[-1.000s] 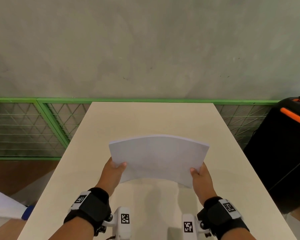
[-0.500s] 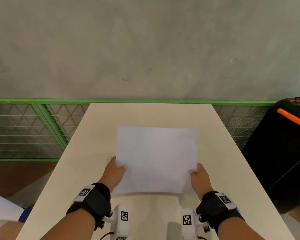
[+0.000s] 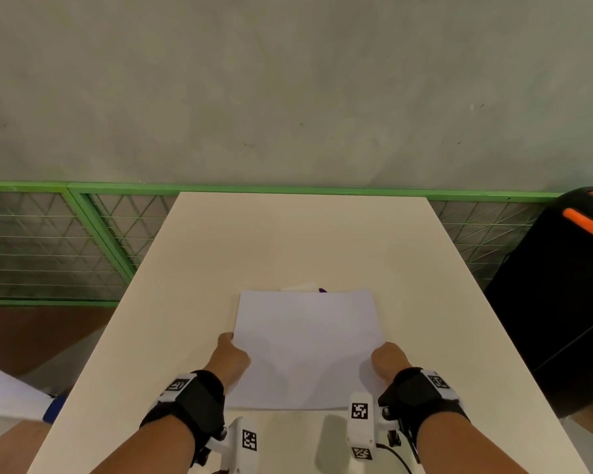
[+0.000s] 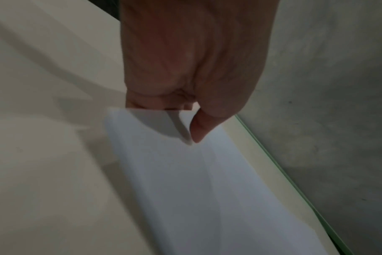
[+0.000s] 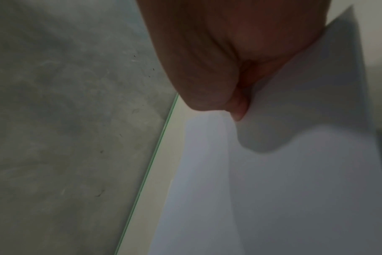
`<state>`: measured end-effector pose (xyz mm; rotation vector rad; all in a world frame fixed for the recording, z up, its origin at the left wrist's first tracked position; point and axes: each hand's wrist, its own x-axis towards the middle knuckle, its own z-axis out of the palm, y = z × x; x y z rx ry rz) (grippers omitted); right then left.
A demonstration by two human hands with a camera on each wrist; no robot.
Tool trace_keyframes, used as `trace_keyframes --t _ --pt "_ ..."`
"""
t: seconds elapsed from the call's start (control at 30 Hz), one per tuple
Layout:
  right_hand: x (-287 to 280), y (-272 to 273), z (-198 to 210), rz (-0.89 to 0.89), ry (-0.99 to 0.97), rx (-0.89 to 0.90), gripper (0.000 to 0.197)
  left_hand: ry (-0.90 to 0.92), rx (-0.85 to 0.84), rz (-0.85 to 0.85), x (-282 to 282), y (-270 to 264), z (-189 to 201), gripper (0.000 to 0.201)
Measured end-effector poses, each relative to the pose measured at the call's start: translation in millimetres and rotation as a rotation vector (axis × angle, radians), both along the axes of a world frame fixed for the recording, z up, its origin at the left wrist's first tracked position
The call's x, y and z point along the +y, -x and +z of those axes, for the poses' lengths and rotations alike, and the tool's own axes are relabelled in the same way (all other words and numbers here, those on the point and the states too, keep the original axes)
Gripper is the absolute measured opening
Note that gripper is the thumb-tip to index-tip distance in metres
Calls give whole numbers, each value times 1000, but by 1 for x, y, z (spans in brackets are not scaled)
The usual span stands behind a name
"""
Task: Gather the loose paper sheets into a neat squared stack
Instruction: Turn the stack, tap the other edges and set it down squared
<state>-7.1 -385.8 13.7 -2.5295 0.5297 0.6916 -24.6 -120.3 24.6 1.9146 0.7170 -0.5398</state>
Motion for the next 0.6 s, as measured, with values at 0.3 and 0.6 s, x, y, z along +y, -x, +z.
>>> trace_keyframes --t 0.3,0.6 --pt "10 -19 13 -109 -116 -19 39 162 43 -44 7 10 6 61" --pt "5 -37 -3 -284 -250 -134 37 208 -28 134 -1 -4 2 68"
